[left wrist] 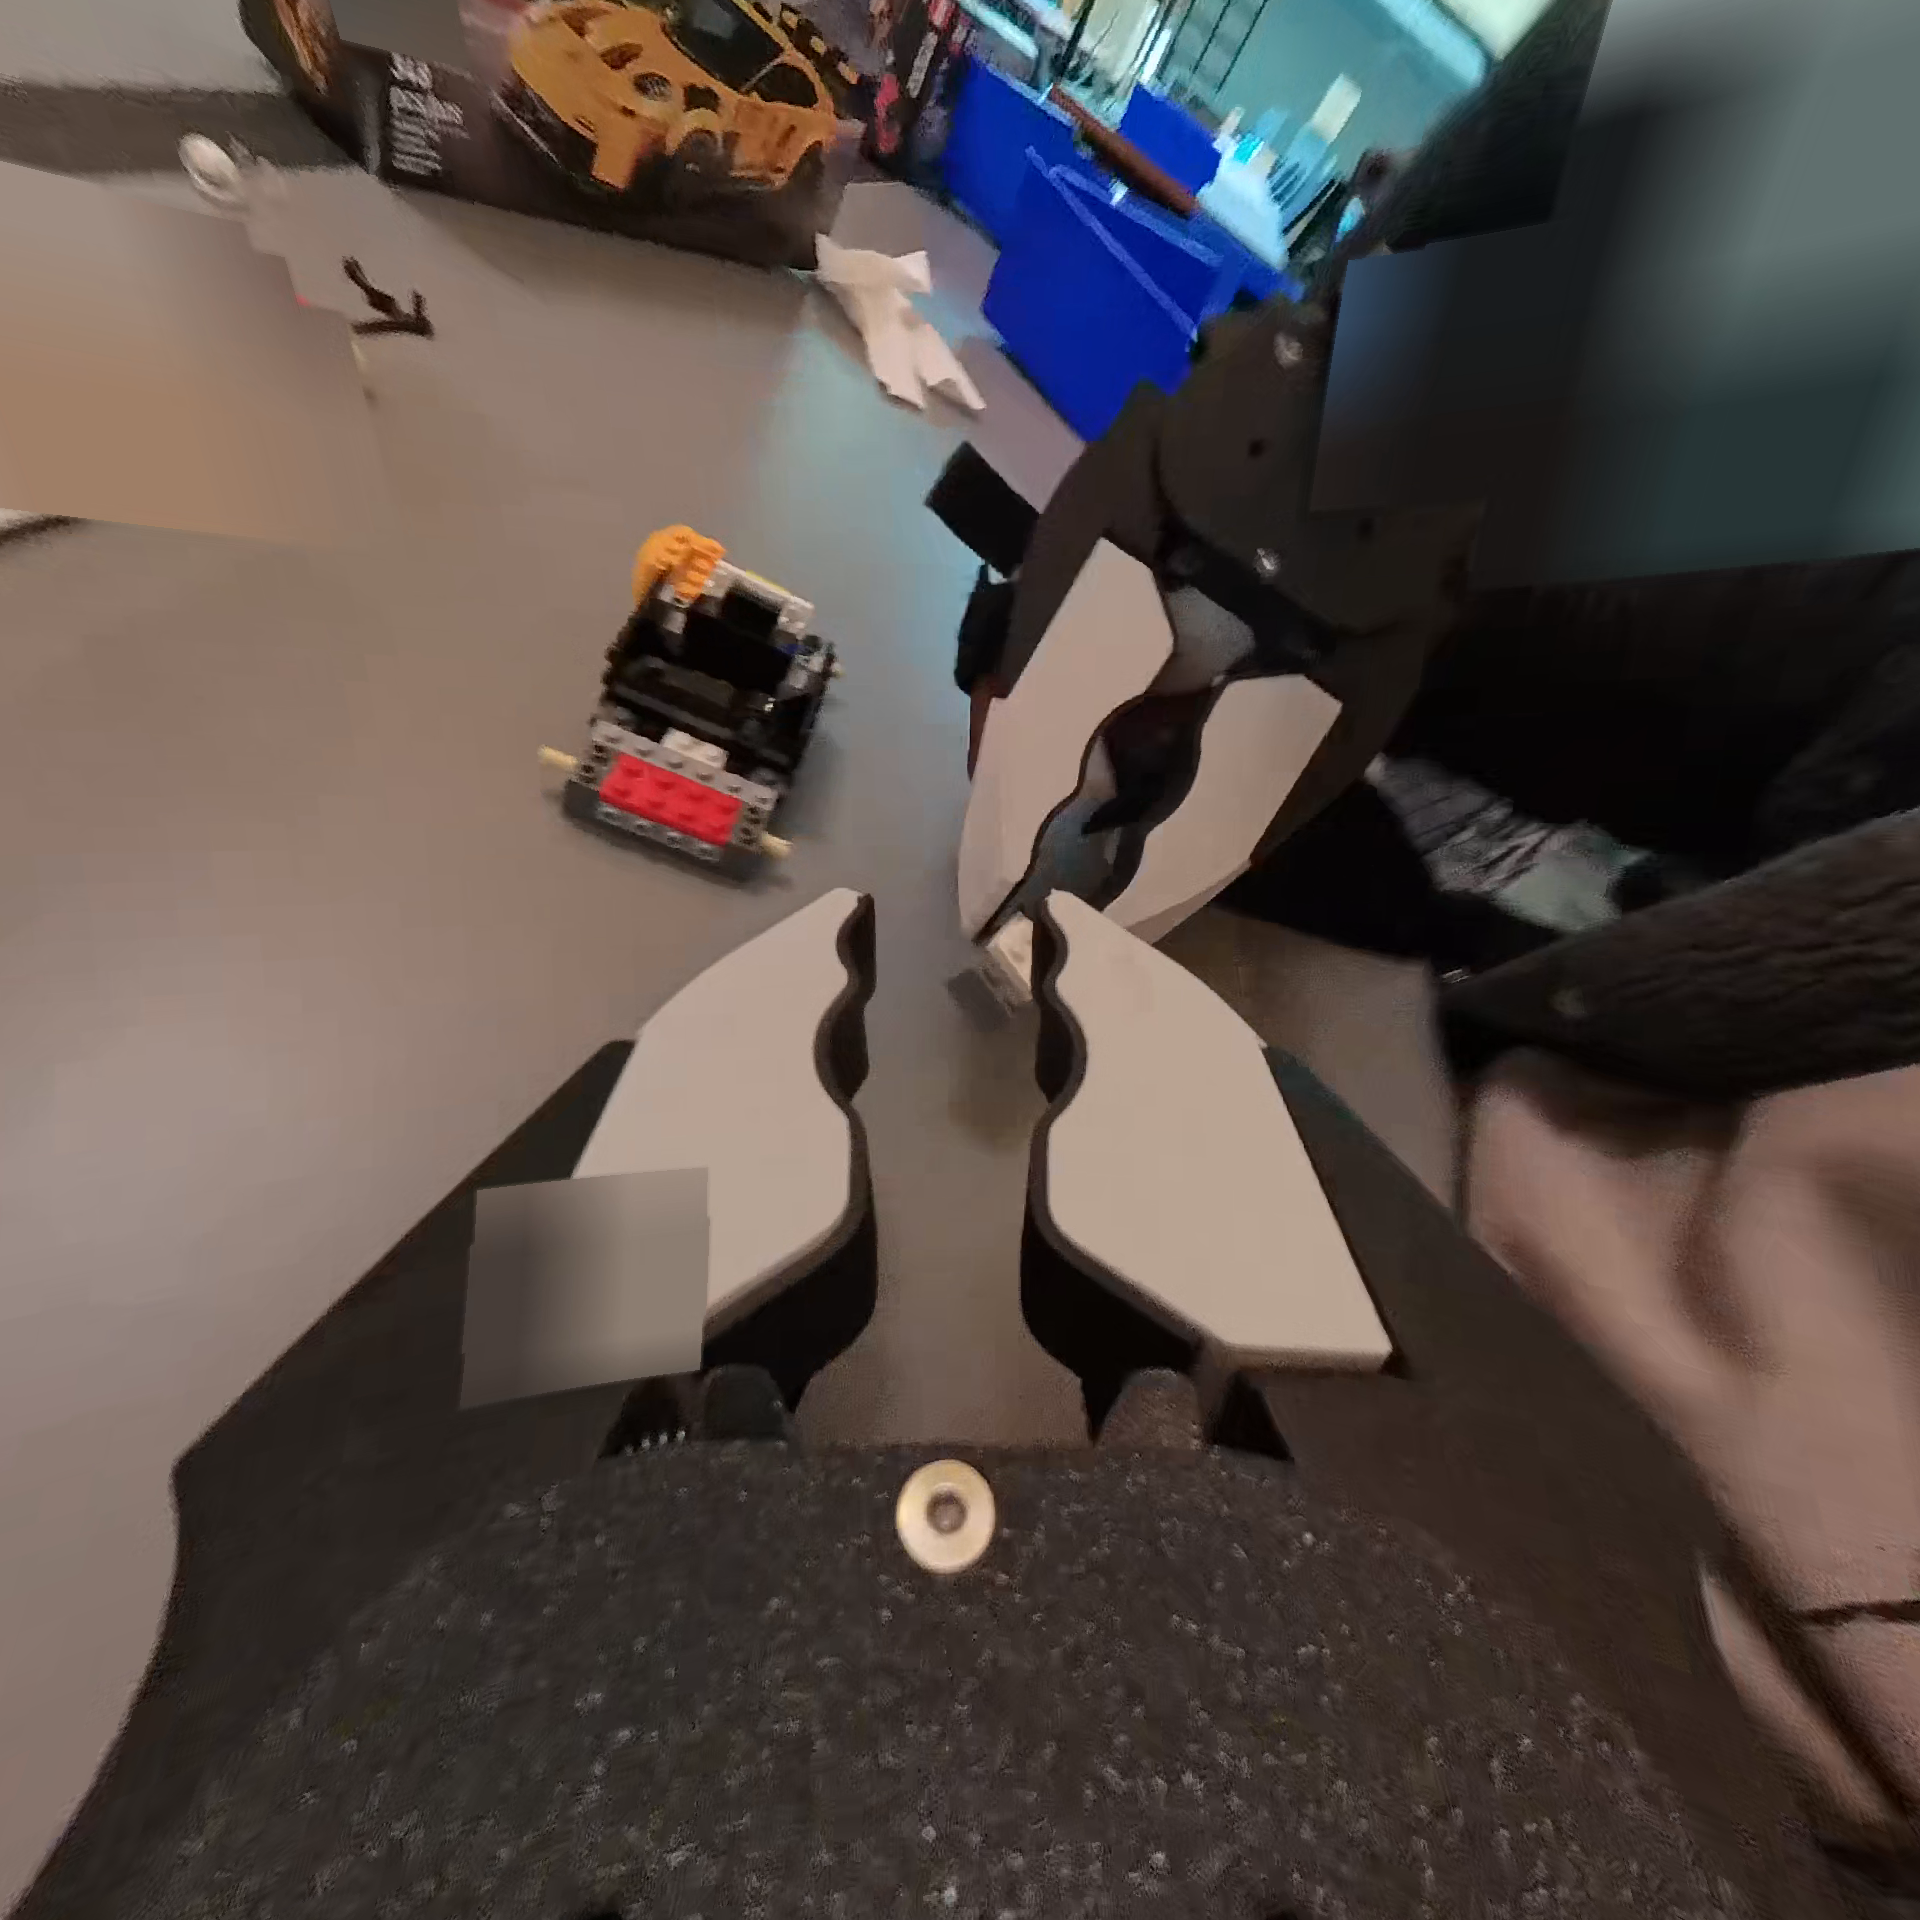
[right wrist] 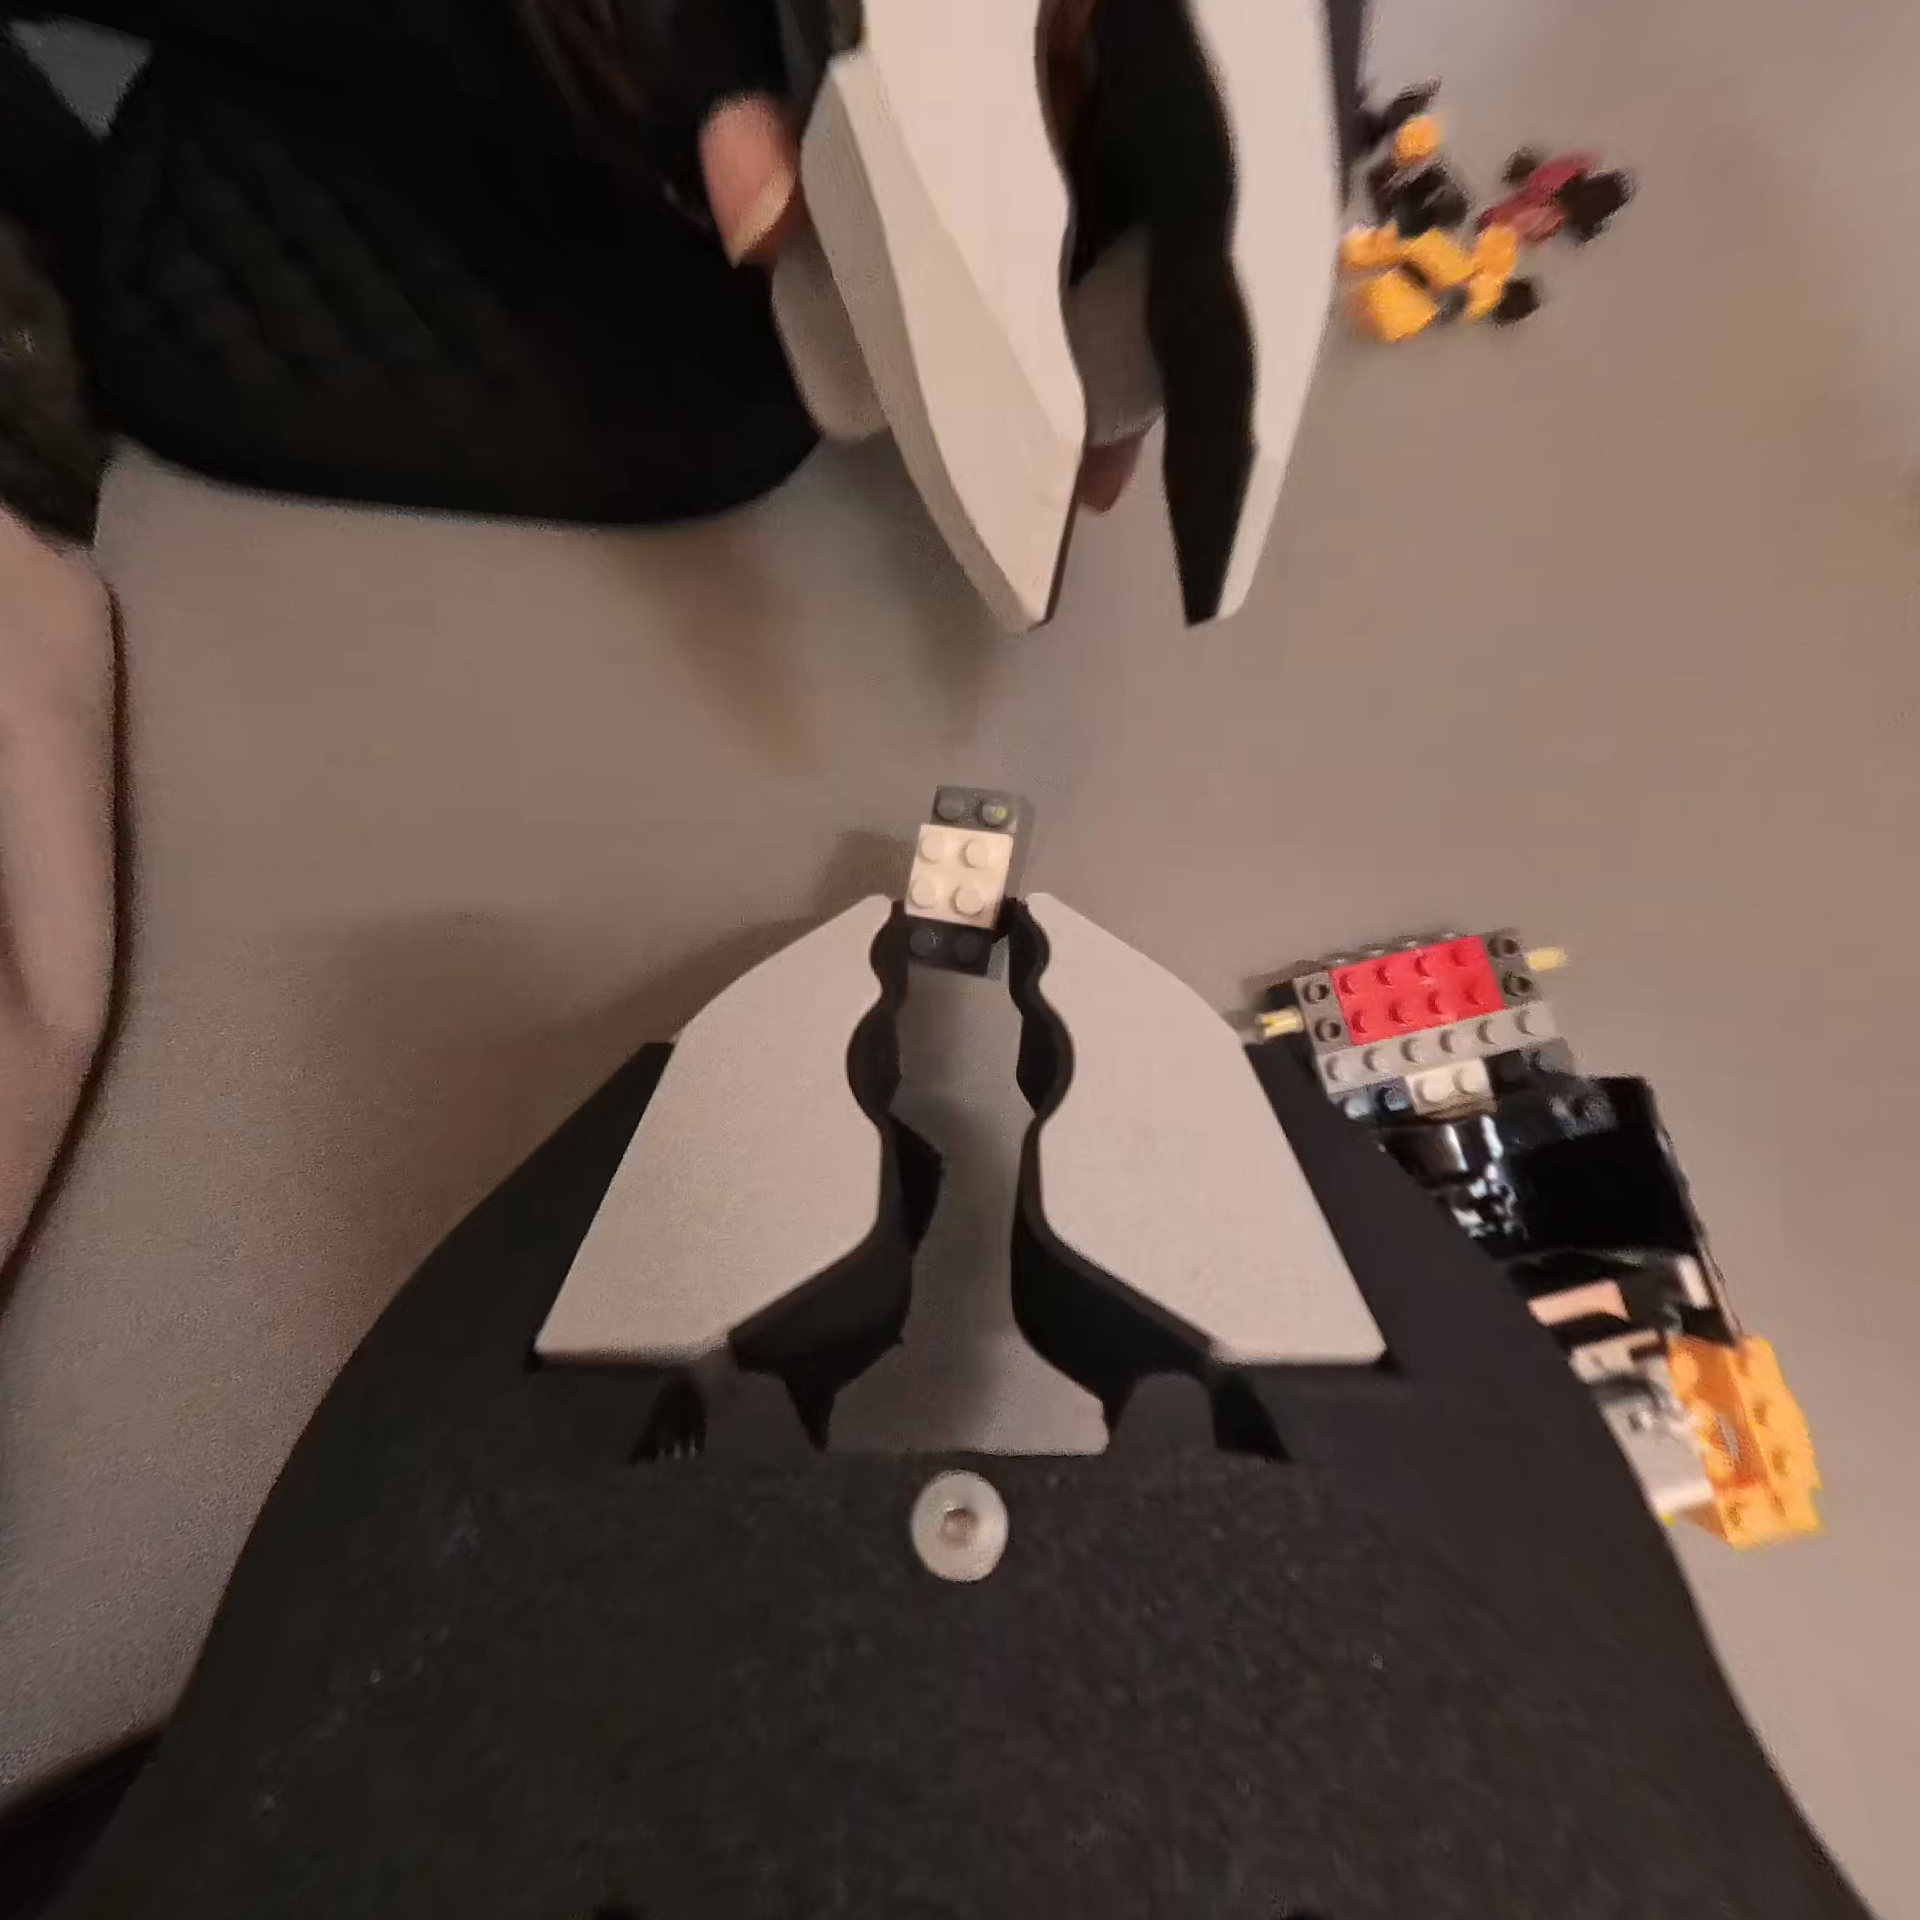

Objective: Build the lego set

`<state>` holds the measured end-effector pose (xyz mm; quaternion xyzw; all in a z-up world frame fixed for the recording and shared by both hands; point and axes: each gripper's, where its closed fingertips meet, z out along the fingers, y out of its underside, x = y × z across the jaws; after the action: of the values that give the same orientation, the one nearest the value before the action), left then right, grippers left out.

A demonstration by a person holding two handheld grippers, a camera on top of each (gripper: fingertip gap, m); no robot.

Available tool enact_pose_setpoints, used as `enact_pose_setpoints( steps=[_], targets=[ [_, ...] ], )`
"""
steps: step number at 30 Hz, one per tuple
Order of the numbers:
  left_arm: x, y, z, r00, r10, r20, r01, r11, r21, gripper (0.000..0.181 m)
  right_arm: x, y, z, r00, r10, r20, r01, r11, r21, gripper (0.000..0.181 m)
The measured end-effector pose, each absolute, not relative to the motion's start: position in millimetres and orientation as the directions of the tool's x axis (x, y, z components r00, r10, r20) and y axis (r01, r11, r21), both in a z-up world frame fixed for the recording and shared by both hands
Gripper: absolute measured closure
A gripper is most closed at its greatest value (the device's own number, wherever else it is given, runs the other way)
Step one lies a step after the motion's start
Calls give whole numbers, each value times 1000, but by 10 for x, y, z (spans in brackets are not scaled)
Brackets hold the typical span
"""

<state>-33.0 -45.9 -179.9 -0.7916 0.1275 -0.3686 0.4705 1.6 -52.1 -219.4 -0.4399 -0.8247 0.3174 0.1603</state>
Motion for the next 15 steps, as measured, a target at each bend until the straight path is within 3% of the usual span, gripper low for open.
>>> enact_pose_setpoints(
  steps=[1, 7, 11, 15],
  targets=[
    [-346, -452, -1822, 725, -554, 409, 101, -502, -859, 156, 26, -510, -2260, -595, 803, -31, 630, 442, -639, 163],
    [-483, -395, -1812, 824, -532, 193, -26, -377, -926, 163, 62, -440, -2515, -715, 695, -72, 627, 593, -506, 161],
    [-553, -370, -1809, 849, -500, 169, -27, -362, -932, 163, -11, -422, -2453, -688, 725, -3, 600, 567, -564, 154],
    [-726, -288, -1677, 906, -408, 110, -16, -294, -956, 167, -119, -347, -2025, -552, 830, 74, 513, 408, -755, 149]
  ],
)
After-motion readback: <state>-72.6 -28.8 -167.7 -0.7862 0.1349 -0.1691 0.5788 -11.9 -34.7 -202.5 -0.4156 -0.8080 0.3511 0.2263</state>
